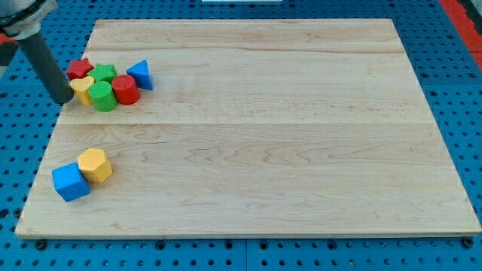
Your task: Push the yellow hexagon towards the right bottom
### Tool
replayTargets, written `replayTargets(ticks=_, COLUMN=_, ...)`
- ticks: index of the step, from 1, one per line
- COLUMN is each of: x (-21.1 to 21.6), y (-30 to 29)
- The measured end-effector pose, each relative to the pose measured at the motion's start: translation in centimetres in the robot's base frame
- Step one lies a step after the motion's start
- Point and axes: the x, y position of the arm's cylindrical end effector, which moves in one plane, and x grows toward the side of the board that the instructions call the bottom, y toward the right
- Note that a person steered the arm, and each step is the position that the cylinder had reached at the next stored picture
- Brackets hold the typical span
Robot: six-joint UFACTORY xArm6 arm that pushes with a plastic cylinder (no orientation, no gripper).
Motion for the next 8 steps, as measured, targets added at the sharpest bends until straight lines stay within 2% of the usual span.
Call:
replayTargets(ticks=2, x=5.2, y=-2.8)
replayTargets(ticks=4, x=13.6, y=-0.3)
replayTargets(ticks=5, x=13.3, y=4.7)
replayTargets(ticks=6, x=10.9, y=7.8)
replayTargets(ticks=7, x=9.9, y=8.7)
replayTargets(ticks=8, x=12.3, y=8.9)
